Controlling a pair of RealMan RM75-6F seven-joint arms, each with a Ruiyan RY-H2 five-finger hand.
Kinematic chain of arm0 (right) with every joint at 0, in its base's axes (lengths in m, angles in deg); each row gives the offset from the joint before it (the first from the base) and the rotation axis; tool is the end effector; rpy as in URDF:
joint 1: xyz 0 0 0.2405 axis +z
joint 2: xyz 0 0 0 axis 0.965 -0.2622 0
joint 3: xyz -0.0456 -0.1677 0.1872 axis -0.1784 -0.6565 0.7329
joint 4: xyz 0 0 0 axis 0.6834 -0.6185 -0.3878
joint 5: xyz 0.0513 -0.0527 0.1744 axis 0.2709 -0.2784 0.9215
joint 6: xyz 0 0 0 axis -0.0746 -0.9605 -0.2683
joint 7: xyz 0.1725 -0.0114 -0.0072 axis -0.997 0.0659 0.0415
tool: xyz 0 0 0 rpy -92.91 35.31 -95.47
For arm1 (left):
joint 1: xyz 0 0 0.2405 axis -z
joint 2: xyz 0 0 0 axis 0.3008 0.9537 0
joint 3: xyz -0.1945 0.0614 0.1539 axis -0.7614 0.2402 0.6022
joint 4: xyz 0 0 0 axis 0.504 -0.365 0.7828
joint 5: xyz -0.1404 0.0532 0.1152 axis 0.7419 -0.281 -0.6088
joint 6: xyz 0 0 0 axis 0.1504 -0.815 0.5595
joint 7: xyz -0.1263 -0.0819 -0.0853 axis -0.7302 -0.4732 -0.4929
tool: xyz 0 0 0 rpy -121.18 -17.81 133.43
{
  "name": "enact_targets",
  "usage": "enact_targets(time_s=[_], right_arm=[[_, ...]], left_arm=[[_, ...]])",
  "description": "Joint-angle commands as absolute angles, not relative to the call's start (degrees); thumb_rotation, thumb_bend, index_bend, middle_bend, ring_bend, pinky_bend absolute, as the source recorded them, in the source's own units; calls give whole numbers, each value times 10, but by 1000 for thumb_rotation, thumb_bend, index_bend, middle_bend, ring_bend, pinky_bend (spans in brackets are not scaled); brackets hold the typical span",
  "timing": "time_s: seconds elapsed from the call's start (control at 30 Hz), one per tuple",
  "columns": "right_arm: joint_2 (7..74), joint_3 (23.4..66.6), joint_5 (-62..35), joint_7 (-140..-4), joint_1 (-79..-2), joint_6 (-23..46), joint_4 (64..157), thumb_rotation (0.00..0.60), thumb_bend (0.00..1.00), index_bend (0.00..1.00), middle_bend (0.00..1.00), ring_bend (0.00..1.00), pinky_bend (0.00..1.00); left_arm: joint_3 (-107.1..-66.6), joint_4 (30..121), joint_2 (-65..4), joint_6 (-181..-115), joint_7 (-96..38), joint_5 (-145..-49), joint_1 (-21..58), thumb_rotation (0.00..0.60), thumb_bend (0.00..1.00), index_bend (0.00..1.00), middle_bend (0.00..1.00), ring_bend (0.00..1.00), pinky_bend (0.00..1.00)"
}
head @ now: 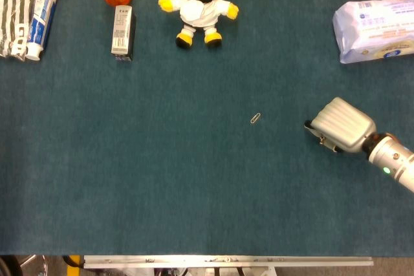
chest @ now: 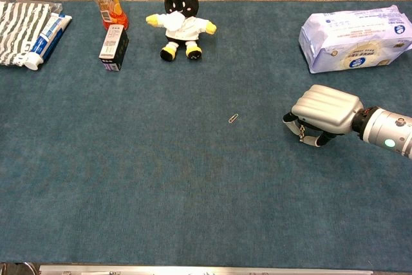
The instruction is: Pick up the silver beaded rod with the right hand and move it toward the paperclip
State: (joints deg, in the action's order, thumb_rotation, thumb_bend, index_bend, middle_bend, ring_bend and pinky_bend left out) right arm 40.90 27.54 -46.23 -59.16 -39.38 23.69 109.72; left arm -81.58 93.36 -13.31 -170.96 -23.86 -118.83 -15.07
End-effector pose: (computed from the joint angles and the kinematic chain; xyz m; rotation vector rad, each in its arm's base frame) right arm -0.2330 -0.2860 -0.0255 2.3541 -0.5612 0.5899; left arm -0.3188 0.1951 0.1776 -1.3243 -0.8580 -0.8041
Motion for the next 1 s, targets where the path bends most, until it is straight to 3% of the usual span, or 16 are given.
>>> enact_targets(time_s=[0.03,0.6,1.0], right_arm=[[409,275,-461,-593,-395,235,1097,600,302,619,889,978,1000],[379,322,-448,-707,-386,178,1160,600,303,658,894,979,1000],[398,354,-430,-816,-343,213,1192,600,303,664,894,979,1000]], left_arm=[[-816,934,-133,-1709,-239,-1189,-150,600,164,0,0,0,0],[-817,938,-130,-1713,-236,-1192,-151,600,164,0,0,0,0],[-813,945,-128,-1719,-233,-1196,-156,600,165,0,0,0,0]])
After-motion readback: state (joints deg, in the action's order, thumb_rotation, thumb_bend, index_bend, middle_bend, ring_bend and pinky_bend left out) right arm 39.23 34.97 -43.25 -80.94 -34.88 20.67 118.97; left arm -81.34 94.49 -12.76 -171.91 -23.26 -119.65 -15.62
